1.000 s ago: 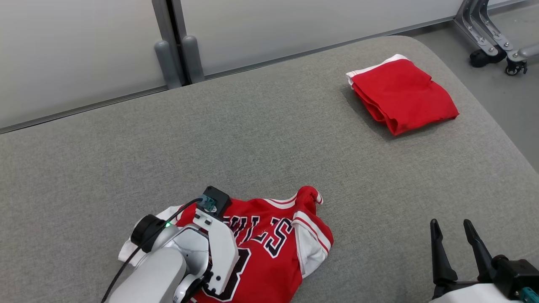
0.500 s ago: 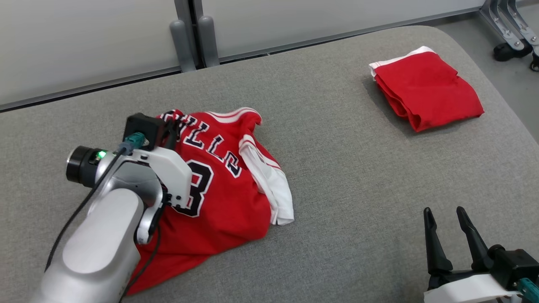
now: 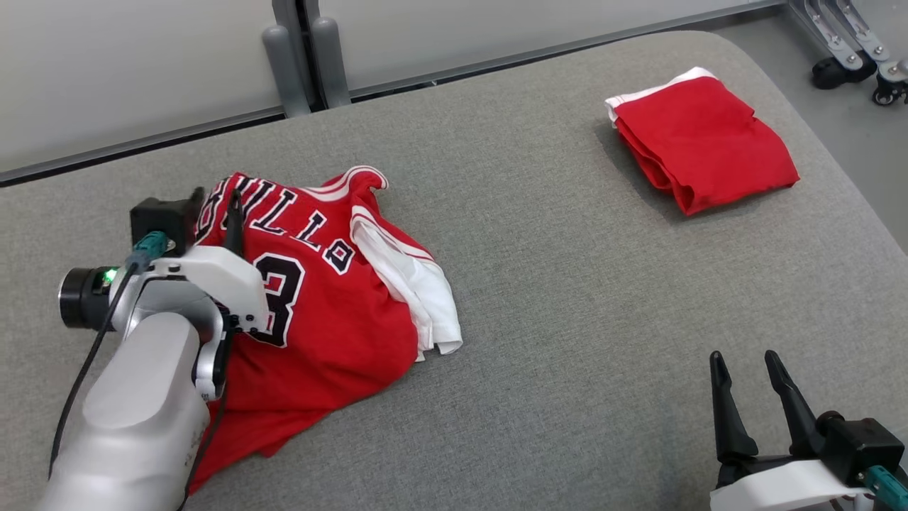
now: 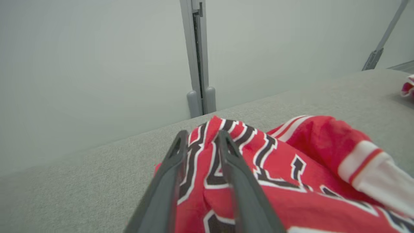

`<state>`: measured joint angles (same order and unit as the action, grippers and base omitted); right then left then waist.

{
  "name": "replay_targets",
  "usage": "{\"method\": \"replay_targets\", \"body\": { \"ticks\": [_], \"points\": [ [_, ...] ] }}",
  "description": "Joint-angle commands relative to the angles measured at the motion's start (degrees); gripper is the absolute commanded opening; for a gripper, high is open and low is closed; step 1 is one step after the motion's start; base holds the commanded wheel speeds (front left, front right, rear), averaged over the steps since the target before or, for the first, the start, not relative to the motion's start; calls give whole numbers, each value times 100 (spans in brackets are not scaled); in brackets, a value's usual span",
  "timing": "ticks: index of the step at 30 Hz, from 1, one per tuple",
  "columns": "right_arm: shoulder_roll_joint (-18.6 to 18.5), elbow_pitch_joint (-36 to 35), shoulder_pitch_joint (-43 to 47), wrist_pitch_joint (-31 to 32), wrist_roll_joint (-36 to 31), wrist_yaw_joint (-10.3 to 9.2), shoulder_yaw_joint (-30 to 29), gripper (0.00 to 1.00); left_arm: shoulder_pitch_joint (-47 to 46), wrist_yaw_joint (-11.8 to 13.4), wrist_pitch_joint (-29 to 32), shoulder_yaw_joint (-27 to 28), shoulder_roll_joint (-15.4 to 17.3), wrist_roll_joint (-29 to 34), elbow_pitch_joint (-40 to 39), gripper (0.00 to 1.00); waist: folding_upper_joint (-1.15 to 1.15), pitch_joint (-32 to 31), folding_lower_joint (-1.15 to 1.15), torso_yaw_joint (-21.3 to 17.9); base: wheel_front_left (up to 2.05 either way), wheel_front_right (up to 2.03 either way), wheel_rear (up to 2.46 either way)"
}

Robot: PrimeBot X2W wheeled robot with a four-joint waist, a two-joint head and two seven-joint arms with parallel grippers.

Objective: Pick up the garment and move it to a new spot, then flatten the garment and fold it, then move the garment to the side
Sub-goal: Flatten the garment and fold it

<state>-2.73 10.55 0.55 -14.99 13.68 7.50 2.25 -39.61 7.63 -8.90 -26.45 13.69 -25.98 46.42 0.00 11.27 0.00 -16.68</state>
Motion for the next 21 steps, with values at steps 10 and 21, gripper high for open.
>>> {"method": "replay_targets", "body": {
  "ticks": [10, 21],
  "points": [
    [-33, 42, 314, -28, -54, 0, -129, 100, 1578, 317, 175, 59, 85, -328, -1721, 100, 0, -535, 0, 198, 0, 0, 0],
    [-32, -32, 305, -29, -55, 0, -84, 100, 3500, 829, 2013, -820, 619, -194, -4440, 100, 0, -353, 0, 240, 0, 0, 0]
  ]
}}
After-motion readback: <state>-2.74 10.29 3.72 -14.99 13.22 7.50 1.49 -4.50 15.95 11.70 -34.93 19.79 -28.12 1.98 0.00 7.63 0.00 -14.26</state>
